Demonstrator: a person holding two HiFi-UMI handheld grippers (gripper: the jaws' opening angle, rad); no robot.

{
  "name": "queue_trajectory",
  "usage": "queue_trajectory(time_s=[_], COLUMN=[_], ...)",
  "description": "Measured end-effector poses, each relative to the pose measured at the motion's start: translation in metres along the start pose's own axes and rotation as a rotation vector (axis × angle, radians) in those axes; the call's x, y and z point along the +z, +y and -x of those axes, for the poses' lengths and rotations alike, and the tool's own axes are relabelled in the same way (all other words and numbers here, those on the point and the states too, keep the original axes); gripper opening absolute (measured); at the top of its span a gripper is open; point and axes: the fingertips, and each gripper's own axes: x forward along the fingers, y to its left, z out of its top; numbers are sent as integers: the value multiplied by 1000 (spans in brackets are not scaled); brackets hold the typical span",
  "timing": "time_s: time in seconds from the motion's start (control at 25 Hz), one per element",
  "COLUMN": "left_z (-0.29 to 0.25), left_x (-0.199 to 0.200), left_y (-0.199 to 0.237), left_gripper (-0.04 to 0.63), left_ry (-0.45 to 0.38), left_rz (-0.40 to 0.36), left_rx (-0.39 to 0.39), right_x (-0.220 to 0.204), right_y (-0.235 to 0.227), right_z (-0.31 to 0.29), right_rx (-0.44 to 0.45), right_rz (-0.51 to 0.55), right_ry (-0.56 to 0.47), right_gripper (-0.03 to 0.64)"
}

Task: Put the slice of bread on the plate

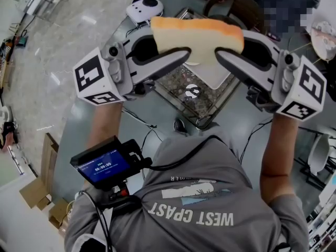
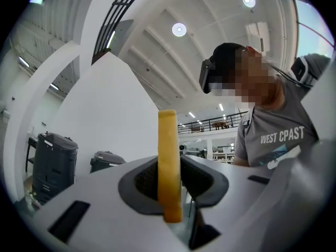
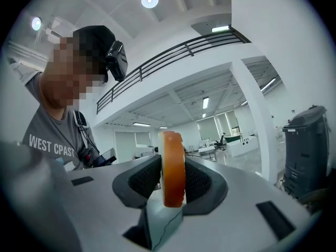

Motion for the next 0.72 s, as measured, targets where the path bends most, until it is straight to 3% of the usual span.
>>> queue_trajectory(time_s=[0.72], left_z=[1], left_x=[-31], left_y=[36], left_gripper=[95], left_ry=[60], left_rz=[168], left_rx=[103], right_x=[-24], right_y=[-50], right_z=[4], right_rx=[-94], right_rz=[-149], right_ry=[-32], right_gripper=[121])
